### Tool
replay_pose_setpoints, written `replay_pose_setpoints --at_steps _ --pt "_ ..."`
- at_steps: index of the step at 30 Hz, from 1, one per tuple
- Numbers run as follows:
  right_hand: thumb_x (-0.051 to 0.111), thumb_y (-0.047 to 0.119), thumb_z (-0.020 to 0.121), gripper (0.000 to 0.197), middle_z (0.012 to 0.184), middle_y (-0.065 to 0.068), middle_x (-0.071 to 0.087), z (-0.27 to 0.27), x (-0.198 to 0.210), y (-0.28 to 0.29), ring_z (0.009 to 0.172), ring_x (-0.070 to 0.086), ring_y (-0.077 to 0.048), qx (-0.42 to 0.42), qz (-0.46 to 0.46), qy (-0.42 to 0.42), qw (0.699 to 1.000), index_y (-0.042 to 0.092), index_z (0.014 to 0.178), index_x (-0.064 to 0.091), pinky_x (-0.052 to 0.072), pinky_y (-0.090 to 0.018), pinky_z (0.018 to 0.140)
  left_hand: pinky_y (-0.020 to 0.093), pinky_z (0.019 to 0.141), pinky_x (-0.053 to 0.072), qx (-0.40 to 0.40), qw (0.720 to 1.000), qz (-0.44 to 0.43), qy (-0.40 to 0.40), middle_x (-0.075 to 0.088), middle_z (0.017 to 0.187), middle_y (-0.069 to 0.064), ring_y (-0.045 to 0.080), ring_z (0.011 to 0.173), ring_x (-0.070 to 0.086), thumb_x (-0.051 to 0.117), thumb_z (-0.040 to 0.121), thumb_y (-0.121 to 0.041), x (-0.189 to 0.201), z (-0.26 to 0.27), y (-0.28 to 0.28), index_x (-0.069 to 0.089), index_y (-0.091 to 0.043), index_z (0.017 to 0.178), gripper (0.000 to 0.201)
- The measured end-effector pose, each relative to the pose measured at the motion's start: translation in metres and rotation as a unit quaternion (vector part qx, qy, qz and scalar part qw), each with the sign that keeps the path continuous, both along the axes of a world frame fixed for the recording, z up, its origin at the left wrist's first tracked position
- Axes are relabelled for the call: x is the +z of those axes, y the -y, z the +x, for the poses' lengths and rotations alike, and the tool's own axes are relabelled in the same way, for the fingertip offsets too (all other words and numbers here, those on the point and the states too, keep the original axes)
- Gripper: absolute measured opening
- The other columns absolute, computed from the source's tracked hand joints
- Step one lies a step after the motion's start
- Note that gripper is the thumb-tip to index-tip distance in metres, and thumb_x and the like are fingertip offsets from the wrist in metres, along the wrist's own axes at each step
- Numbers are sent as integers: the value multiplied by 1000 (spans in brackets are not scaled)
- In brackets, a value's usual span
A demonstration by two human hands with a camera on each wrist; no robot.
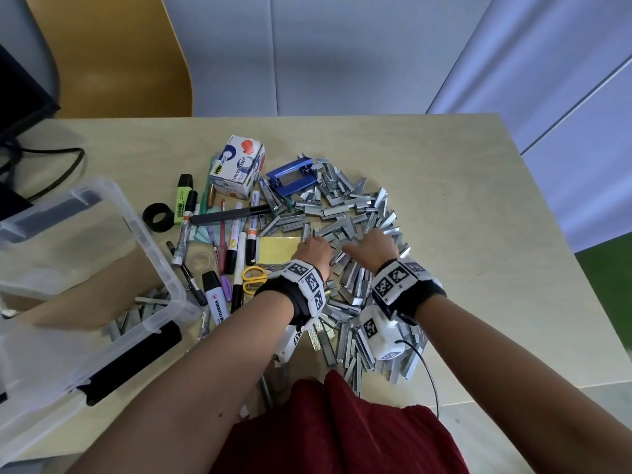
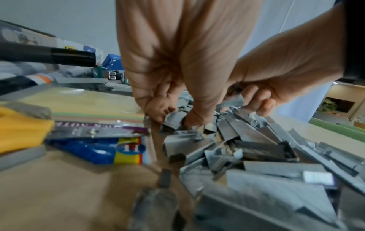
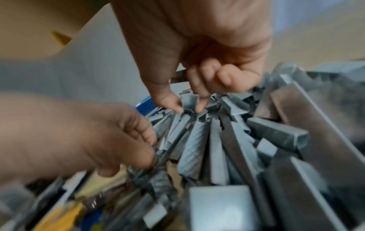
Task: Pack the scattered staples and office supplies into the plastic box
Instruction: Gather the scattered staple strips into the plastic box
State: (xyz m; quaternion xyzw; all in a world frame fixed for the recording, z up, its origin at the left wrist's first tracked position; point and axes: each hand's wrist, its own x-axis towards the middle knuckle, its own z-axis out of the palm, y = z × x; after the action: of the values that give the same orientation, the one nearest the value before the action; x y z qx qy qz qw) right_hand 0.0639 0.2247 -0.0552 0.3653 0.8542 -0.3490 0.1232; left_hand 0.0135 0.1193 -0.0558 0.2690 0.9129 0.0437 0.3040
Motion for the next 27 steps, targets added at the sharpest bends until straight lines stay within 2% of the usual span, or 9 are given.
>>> replay_pose_setpoints --at_steps 4,9,12,16,19,21,23,24,27 --pt "49 27 84 28 59 -2 44 10 5 -7 48 34 -12 -105 -179 -61 976 13 60 47 32 -21 50 37 92 49 -22 1000 14 2 51 126 23 34 112 54 58 90 -11 0 -2 0 36 7 130 49" --pt "33 19 78 22 43 5 33 21 17 -12 37 23 -10 -164 -501 -123 841 18 57 32 23 -15 38 38 95 42 -18 999 -8 -29 41 135 22 34 123 43 44 97 -11 -2 6 -3 30 3 131 40" --pt "35 24 68 11 45 0 39 25 23 -14 37 31 -13 -146 -581 -171 782 13 65 36 30 -16 37 38 94 41 1 999 5 -37 42 135 20 33 121 45 35 98 -10 -1 8 -2 32 2 130 34" --pt "45 20 65 10 52 -3 47 29 28 -19 40 38 -13 -85 -627 -229 740 11 69 49 35 -16 39 40 94 40 31 999 29 27 41 135 21 36 121 46 36 97 -12 9 3 2 29 1 132 38" --pt "49 16 75 6 51 2 47 27 27 -23 39 40 -10 -80 -602 -230 760 12 73 45 38 -17 39 40 93 40 88 990 69 88 44 133 21 37 119 47 35 97 -17 16 -5 5 29 0 135 43" --pt "51 16 81 16 47 4 45 26 26 -24 38 39 -9 -92 -545 -207 807 13 68 43 36 -18 39 36 84 42 132 977 123 113 52 119 15 33 108 51 39 92 -16 14 -13 8 41 -6 126 36" --pt "54 12 88 24 45 3 43 24 22 -24 37 37 -9 -96 -435 -162 880 11 64 48 32 -18 39 32 71 40 188 952 200 132 49 84 1 26 80 50 44 80 -19 12 -16 11 52 -13 86 12" --pt "54 11 89 25 46 2 43 24 19 -22 37 36 -9 -82 -360 -133 920 8 64 50 31 -18 38 31 65 36 210 940 234 133 41 71 -5 22 69 43 47 76 -21 12 -18 11 44 -16 68 10" --pt "59 13 85 27 56 -1 41 23 11 -14 46 35 -10 -6 -120 -54 991 10 63 45 32 -19 44 25 56 28 222 933 263 103 32 58 -5 15 54 32 57 80 -20 11 -21 8 32 -22 56 34"
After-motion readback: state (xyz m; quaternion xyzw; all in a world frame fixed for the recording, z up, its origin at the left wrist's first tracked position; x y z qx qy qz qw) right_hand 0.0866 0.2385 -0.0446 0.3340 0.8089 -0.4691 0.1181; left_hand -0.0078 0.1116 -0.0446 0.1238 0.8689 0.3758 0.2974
